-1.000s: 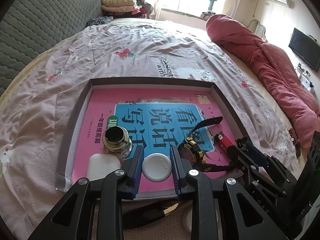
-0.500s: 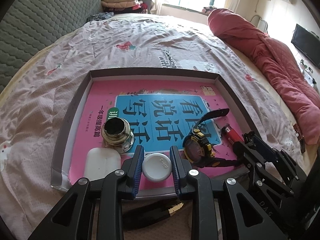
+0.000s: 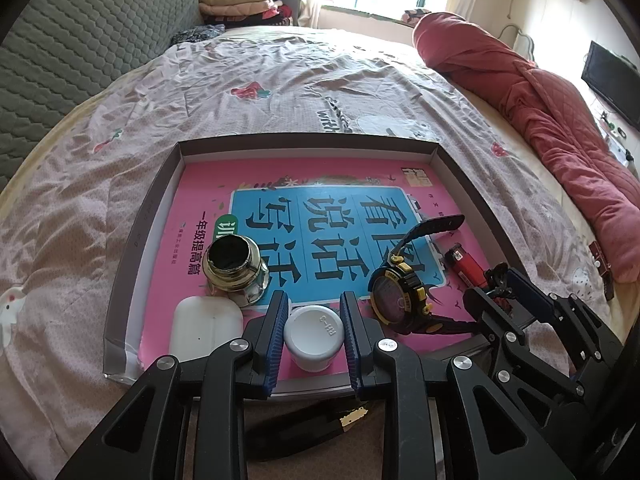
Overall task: Organize rigid objects
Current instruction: 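Release the hair clip beside the lighter with the right gripper while the left lowers the pill bottle, then set the pill bottle beside the earbud case and open the left gripper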
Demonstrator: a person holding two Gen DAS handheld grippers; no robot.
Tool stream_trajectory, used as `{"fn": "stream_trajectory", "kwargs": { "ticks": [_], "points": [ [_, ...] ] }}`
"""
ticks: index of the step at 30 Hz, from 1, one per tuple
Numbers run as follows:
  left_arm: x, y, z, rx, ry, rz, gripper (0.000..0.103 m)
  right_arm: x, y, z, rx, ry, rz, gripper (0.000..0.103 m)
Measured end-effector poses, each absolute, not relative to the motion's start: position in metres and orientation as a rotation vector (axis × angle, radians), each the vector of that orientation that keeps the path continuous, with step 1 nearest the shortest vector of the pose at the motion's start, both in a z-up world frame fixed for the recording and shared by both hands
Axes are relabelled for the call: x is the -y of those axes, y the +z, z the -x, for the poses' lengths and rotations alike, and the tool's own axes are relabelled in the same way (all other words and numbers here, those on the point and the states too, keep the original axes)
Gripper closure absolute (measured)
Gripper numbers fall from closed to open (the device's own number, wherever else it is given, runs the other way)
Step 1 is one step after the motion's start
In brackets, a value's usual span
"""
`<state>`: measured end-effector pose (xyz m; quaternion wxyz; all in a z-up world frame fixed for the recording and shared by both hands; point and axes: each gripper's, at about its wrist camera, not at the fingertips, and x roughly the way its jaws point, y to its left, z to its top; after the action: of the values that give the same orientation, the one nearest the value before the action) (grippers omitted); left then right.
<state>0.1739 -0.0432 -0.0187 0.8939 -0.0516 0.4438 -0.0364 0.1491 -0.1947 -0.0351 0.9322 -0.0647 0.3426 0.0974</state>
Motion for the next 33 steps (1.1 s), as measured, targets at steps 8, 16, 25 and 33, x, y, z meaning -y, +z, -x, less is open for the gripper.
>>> {"fn": "stream_trajectory", "kwargs": {
  "ticks": [8, 16, 25, 33],
  "points": [
    [0.041, -0.02, -0.174, -0.926, -0.077, 0.119, 0.076, 0.202, -0.034, -0.148, -0.705, 0.223, 0.084, 0.061],
    [0.028, -0.025, -0.171, -0.941, -0.073, 0.169, 0.076, 0.204, -0.033, -0.148, -0.705, 0.229, 0.063, 0.061],
    [0.016, -0.034, -0.168, -0.96, -0.062, 0.207, 0.076, 0.205, -0.031, -0.146, -0.695, 0.221, 0.062, 0.061],
    [0.012, -0.03, -0.167, -0.95, -0.068, 0.233, 0.076, 0.203, -0.03, -0.145, -0.681, 0.219, 0.071, 0.06]
  ]
}}
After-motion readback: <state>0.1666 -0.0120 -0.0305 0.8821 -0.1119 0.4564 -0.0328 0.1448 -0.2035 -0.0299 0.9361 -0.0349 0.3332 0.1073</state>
